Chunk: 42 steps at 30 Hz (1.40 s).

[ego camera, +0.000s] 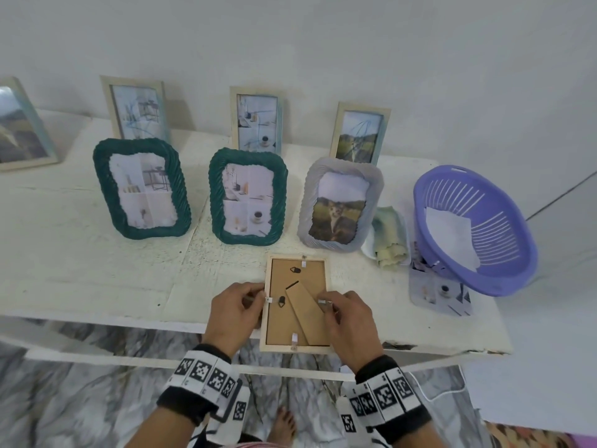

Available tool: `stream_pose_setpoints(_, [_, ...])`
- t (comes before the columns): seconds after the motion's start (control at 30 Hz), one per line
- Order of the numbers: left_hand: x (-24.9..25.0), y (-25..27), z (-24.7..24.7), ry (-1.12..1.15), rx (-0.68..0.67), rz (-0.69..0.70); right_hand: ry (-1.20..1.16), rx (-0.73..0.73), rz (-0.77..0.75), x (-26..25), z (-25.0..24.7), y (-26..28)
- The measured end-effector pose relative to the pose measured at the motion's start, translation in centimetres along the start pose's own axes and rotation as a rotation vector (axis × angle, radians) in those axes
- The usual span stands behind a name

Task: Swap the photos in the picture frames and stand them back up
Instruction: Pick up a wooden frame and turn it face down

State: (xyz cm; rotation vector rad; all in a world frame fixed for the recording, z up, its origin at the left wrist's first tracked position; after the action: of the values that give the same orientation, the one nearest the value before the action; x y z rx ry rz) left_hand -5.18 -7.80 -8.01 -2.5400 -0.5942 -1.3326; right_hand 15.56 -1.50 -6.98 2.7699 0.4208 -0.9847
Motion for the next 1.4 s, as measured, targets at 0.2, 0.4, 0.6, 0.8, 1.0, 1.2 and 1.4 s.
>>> stream_pose_setpoints(0.2, [0.4,0.7,0.2,0.062,-0.033,-0.009,0.021,-0.114,0.032,-0.4,-0.4,-0.6])
stream_pose_setpoints(0.4, [-0.1,0.3,0.4,0.006,-0.042,0.017,0.043,-0.157,0.047,-0.9,-0.3,-1.1])
stream_pose_setpoints(0.6, [0.0,0.2,0.4,-0.004,-0.045,0.052,-0.023,-0.151,0.062,-0.2,-0.3,-1.7])
stream_pose_setpoints(0.8, [0.0,0.2,0.6,-0.026,-0.076,0.045,-0.02,-0.14,0.06,0.3,-0.2,-1.5])
stream_pose_setpoints(1.0, [0.0,-0.2,1.3,-0.143,-0.022,0.062,0.017,-0.124,0.022,0.5,-0.4,-1.2])
stream_pose_setpoints(1.2, [0.3,-0.4,2.0,-0.249,0.022,0.01,0.02,-0.132,0.01,0.7,-0.3,-1.3])
stream_pose_setpoints(1.4, [0.4,-0.6,2.1,-0.229,-0.005,-0.002,0.032,-0.179,0.085,0.1,-1.3,-2.1])
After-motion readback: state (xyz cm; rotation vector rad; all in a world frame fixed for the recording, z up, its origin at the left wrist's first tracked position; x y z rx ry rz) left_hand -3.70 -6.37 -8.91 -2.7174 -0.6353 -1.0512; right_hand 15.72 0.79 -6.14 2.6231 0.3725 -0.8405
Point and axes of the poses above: each hand's wrist, its own y-axis away from the middle knuckle, its own z-axis out of the palm, x = y × z, the point moved 3 cm from there along -y, towards the middle knuckle, and after that the axes turned 4 degrees about z, right-handed, at the moved point
